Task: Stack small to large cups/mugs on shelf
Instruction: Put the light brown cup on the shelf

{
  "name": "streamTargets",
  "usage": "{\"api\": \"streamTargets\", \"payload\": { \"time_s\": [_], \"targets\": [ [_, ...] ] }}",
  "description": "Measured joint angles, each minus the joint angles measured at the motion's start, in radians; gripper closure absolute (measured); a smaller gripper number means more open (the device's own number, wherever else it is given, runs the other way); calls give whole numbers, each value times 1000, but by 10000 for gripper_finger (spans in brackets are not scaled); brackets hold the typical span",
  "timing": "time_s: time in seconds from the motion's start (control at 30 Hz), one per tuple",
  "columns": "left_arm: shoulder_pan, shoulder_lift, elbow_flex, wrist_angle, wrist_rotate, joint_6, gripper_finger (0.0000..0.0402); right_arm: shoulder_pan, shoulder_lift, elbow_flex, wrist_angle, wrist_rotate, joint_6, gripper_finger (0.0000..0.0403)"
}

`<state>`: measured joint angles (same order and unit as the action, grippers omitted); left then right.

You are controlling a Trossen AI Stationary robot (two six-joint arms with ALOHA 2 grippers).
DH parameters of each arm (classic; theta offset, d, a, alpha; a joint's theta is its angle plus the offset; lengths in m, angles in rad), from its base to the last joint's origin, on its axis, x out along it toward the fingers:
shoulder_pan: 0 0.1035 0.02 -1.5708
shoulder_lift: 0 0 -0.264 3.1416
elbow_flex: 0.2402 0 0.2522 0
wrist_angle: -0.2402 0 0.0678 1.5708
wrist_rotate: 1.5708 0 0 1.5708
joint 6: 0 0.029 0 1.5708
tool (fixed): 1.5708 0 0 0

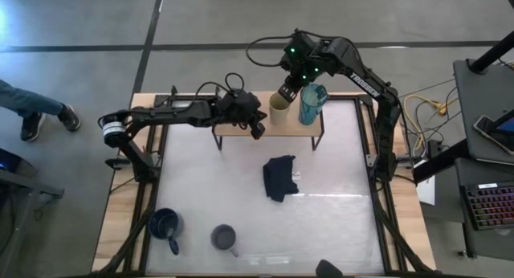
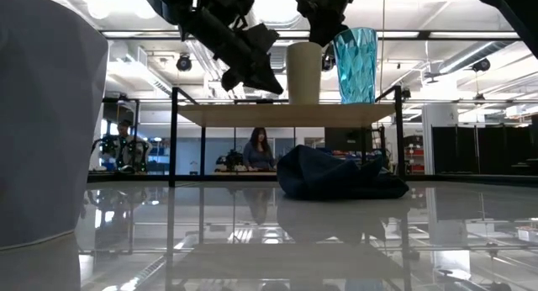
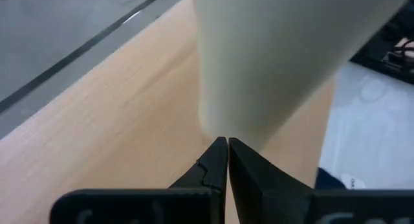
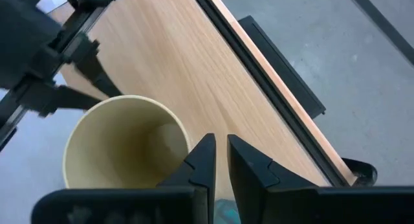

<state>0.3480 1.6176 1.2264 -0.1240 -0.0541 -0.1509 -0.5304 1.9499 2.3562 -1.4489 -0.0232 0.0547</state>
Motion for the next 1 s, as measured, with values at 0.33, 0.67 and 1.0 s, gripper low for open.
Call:
{"api": "streamTargets", "payload": {
  "time_s": [0.33, 0.67, 1.0],
  "targets": [
    [4, 0, 0, 102, 0, -1, 402, 0, 0, 0, 4, 0, -3, 369],
    [25, 48, 0, 151, 8, -18, 402, 0, 0, 0, -1, -1, -6, 369],
    [28, 22, 2, 99, 8, -30, 402, 0, -8, 0, -37, -1, -6, 369]
  ]
}}
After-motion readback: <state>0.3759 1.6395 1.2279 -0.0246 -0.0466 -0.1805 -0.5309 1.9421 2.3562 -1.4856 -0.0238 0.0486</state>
